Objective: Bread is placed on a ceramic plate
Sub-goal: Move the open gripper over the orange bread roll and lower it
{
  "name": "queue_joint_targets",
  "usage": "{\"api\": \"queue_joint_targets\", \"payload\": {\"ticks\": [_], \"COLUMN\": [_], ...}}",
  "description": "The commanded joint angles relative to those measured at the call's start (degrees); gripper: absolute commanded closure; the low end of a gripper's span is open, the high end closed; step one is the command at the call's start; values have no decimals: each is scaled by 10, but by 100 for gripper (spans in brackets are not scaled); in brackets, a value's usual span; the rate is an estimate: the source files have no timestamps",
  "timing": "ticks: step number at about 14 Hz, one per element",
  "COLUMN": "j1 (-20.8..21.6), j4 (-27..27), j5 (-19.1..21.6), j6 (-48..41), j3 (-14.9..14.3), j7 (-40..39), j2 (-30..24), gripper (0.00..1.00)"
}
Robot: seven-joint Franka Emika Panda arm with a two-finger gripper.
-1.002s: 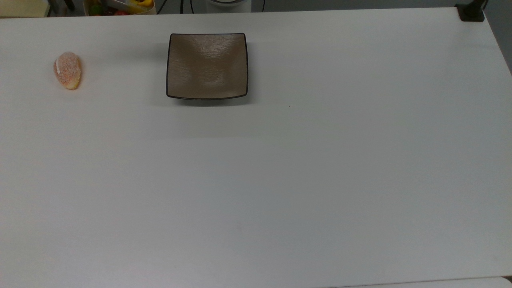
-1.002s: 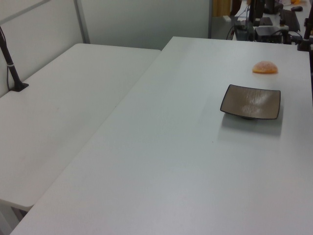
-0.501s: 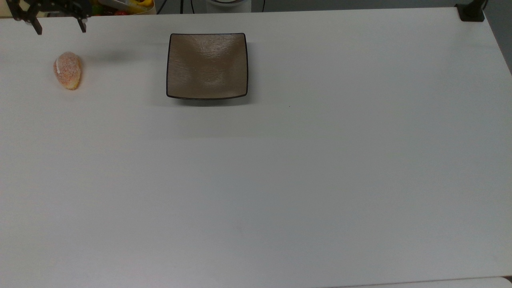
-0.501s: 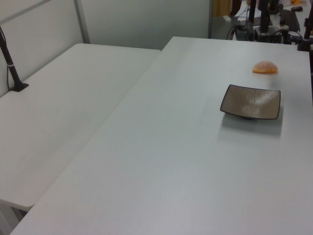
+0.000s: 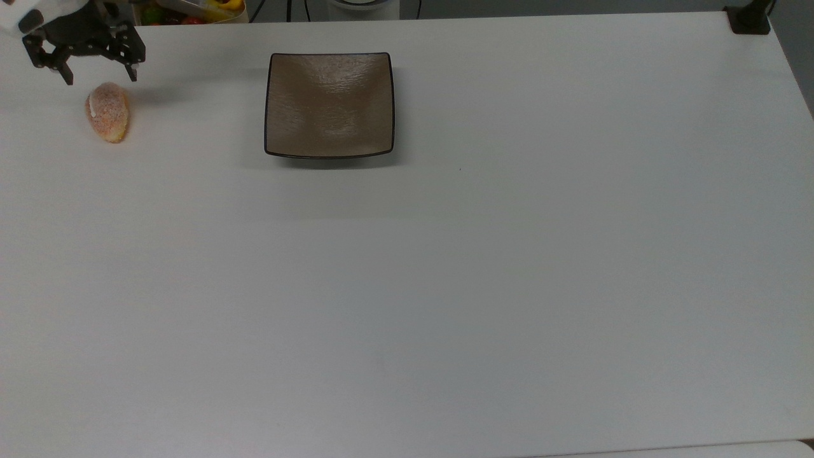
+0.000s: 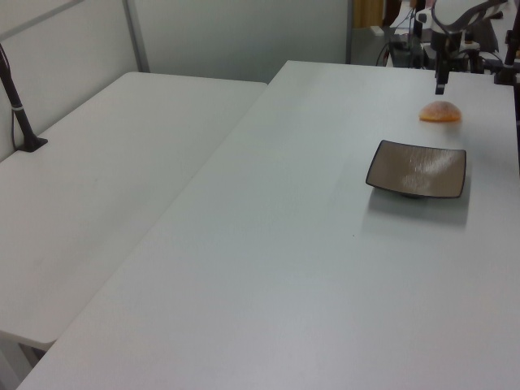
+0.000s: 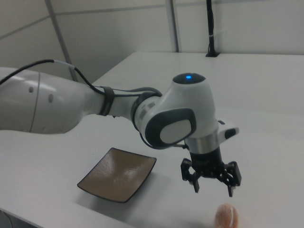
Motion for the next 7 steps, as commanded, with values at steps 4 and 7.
{"api": "queue_joint_targets", "payload": {"ticks": [4, 7], "j1": [-9, -17], "j4": [-38, -40], "j5": [-10, -20], "j6": [101, 105], "j3": [-2, -2], "j7": [-14, -18], "j2": [38, 52], "gripper": [0, 0]}}
